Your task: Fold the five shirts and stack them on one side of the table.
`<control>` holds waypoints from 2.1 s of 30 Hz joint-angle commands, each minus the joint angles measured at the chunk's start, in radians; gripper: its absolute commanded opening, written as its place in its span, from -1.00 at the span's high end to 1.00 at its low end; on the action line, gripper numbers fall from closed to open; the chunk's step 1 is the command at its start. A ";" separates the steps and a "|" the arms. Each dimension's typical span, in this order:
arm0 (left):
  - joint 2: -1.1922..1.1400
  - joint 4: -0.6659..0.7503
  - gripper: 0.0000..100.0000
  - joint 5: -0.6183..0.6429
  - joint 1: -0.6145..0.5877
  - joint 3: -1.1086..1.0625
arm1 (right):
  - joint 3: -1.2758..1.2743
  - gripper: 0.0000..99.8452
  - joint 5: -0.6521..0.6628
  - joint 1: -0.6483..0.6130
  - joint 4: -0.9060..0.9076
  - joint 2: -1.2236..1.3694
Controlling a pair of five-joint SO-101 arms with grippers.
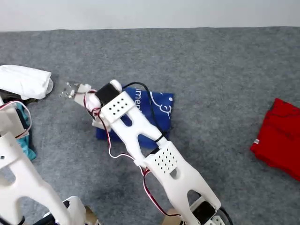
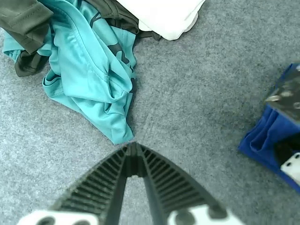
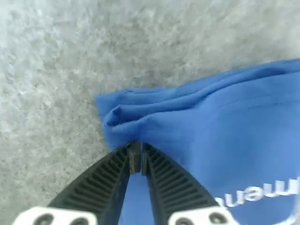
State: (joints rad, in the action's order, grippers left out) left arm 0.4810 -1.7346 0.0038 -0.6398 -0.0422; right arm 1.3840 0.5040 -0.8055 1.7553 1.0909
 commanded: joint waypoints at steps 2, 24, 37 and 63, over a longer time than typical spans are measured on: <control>0.026 -0.017 0.99 0.002 0.003 0.010 | 0.057 0.98 0.002 -0.008 0.041 -0.153; 0.028 -0.020 0.99 0.002 0.003 0.005 | -0.605 0.98 -0.779 0.266 0.039 -0.651; 0.026 -0.020 0.99 0.002 0.003 -0.061 | -0.836 0.29 -1.244 0.297 -0.018 -0.633; 0.026 -0.018 0.99 0.000 0.003 -0.113 | -0.770 0.29 -1.246 0.312 -0.088 -0.444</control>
State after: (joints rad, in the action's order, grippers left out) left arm 0.4810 -1.7346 0.0038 -0.6398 -0.1573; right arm 0.5416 -0.7342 -0.4879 1.6678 0.6644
